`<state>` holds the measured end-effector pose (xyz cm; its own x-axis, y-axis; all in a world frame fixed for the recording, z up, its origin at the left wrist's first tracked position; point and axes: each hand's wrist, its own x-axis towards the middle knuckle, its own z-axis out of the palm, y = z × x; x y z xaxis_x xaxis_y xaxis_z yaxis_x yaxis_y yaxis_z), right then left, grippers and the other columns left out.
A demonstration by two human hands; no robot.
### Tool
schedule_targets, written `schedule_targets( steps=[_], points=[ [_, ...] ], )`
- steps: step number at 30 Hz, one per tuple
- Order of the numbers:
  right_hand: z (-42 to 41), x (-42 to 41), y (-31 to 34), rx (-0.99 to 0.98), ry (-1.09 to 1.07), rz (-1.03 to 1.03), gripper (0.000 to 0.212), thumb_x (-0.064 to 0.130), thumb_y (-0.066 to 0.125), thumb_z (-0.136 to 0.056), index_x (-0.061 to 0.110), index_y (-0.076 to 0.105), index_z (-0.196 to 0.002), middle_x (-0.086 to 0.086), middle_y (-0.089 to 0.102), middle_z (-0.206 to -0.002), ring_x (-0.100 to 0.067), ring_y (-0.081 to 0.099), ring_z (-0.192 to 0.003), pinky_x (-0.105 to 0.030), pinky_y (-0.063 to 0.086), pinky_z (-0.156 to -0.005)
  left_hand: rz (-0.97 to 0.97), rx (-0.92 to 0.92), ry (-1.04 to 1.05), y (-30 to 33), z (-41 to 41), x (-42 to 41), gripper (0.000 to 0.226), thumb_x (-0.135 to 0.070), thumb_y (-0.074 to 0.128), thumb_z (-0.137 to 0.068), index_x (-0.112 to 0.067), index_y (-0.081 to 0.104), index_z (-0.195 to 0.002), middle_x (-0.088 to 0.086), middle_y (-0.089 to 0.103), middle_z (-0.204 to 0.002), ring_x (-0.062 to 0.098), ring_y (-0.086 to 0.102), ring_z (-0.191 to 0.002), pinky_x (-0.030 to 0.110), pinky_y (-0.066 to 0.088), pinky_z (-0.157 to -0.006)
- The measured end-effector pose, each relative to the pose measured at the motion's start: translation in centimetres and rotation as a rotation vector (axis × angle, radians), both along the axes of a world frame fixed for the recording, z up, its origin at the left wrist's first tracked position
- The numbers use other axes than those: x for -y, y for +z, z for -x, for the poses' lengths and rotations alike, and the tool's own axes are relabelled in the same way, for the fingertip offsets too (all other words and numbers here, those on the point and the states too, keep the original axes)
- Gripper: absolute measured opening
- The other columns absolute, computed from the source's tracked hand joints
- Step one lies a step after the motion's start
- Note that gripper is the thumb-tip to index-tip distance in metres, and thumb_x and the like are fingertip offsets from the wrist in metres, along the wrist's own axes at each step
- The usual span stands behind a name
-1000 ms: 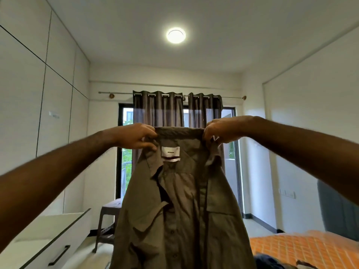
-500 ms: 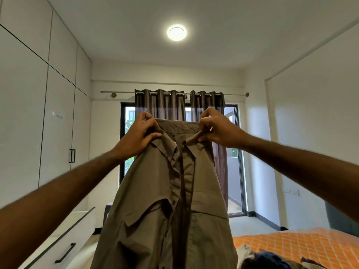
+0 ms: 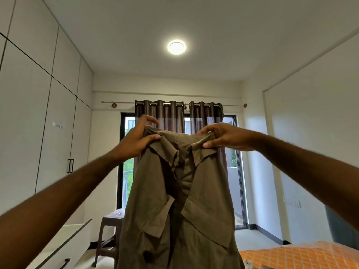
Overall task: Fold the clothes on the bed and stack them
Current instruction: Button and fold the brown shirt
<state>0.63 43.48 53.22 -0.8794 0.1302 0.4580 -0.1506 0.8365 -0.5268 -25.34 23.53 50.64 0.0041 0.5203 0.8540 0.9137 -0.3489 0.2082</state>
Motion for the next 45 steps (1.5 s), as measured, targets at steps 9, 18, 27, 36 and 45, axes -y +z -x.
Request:
schedule_targets(
  steps=[9, 18, 27, 36, 45],
  points=[
    [-1.3, -1.9, 1.6, -0.026, 0.178, 0.259, 0.038, 0.025, 0.083, -0.076, 0.009, 0.064, -0.104, -0.008, 0.066, -0.100, -0.021, 0.063, -0.092, -0.029, 0.059, -0.082, 0.272, 0.258, -0.227, 2.3, -1.8, 0.8, 0.039, -0.032, 0.062, -0.089, -0.026, 0.059, -0.128, 0.001, 0.057, -0.129, 0.012, 0.066, -0.104, 0.022, 0.057, -0.075],
    [4.4, -9.9, -10.1, 0.162, -0.288, 0.054, 0.025, 0.028, 0.073, -0.090, 0.011, 0.062, -0.104, -0.009, 0.066, -0.096, -0.021, 0.066, -0.086, -0.024, 0.057, -0.063, 0.574, 0.131, -0.003, -11.0, 1.9, -6.9, 0.050, -0.035, 0.068, -0.090, -0.028, 0.043, -0.133, -0.006, 0.055, -0.121, 0.013, 0.062, -0.107, 0.019, 0.056, -0.077],
    [14.3, -19.2, -34.4, 0.673, -0.353, 0.086, 0.026, 0.022, 0.081, -0.085, 0.011, 0.059, -0.094, -0.005, 0.058, -0.073, -0.014, 0.049, -0.056, -0.023, 0.035, -0.041, 1.179, 0.154, 0.047, -35.7, 11.0, -16.0, 0.037, -0.015, 0.083, -0.081, -0.016, 0.061, -0.111, -0.007, 0.068, -0.104, -0.004, 0.064, -0.094, 0.012, 0.049, -0.078],
    [28.0, -26.7, -48.7, 0.324, -0.649, 0.125, 0.043, 0.009, 0.067, -0.079, 0.005, 0.058, -0.121, -0.022, 0.062, -0.121, -0.031, 0.061, -0.106, -0.034, 0.048, -0.080, 0.811, -0.070, 0.536, -48.1, 23.6, -26.3, 0.026, -0.029, 0.059, -0.088, -0.014, 0.050, -0.107, 0.024, 0.062, -0.109, 0.043, 0.060, -0.104, 0.046, 0.049, -0.080],
    [22.3, -15.6, -68.4, 0.539, -0.373, 0.096, 0.047, 0.006, 0.066, -0.086, -0.006, 0.053, -0.129, -0.027, 0.051, -0.128, -0.040, 0.049, -0.120, -0.046, 0.040, -0.101, 1.083, -0.111, 0.532, -65.5, 16.2, -21.6, 0.059, -0.042, 0.047, -0.093, -0.009, 0.042, -0.140, 0.016, 0.041, -0.146, 0.036, 0.042, -0.133, 0.058, 0.038, -0.104]
  ],
)
